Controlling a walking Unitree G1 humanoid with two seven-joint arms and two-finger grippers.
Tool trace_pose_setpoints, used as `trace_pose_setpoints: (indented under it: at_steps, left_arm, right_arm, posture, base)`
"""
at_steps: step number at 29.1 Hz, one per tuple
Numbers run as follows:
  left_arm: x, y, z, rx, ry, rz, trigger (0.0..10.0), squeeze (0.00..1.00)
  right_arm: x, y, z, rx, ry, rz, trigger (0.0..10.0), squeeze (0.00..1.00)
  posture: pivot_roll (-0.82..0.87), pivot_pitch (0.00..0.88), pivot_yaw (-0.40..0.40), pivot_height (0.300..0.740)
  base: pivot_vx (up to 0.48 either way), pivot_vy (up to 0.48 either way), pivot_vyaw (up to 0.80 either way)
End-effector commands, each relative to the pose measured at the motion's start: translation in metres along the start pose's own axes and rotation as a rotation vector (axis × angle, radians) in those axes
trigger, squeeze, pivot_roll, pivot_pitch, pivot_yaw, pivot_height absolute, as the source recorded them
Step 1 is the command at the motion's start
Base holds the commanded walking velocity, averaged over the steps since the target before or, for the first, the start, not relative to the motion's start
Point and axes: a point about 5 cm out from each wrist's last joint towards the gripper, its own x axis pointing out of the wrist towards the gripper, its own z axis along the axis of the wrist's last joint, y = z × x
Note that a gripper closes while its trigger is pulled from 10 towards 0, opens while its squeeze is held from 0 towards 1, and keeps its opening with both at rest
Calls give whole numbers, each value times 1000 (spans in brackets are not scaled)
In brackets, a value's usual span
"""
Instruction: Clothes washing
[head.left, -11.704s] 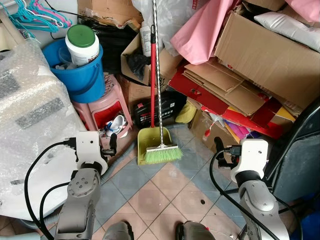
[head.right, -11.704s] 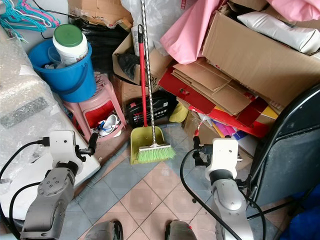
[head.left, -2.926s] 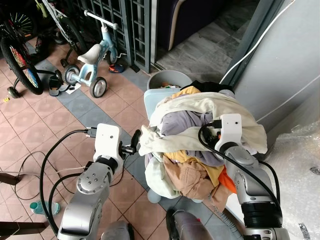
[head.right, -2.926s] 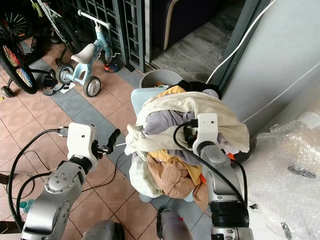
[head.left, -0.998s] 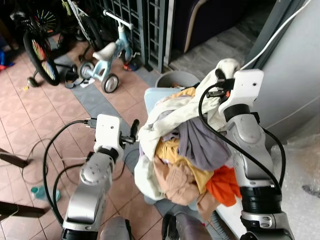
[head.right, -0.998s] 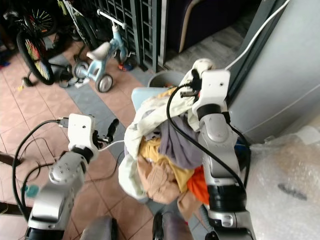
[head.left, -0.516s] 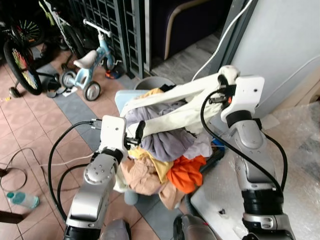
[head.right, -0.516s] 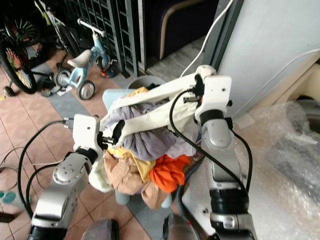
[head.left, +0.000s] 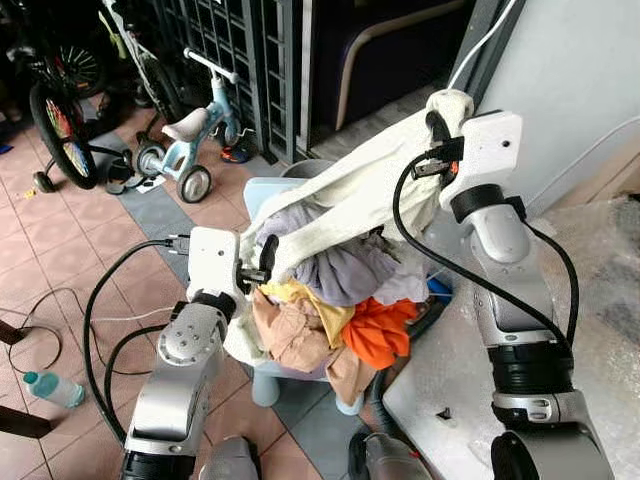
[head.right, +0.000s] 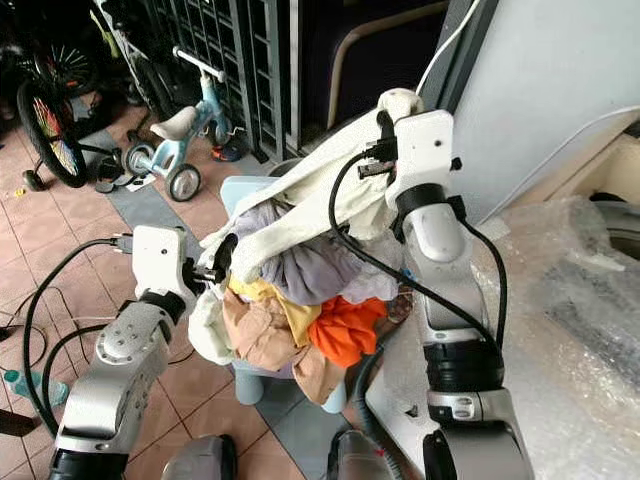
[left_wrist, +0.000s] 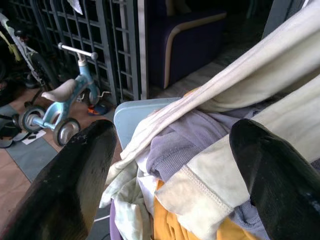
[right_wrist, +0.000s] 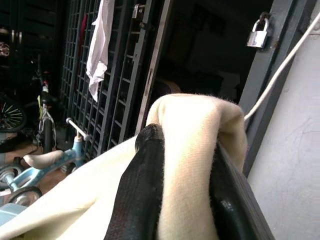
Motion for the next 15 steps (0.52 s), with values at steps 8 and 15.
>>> trace_pose_setpoints:
  at_steps: [8, 15]
  left_arm:
    - [-3, -4, 2, 11, -7, 2, 10000, 0]
    - [-2, -5, -1, 6, 8, -6, 10000, 0]
  right_arm:
    - [-9, 11, -3, 18, 6, 31, 10000, 0]
    - [-10, 16, -6, 16, 11, 52, 10000, 0]
  posture:
    - [40, 176, -25, 740]
    - [44, 157, -19, 740]
  base:
    - [-30, 0, 0]
    - [-277, 0, 0]
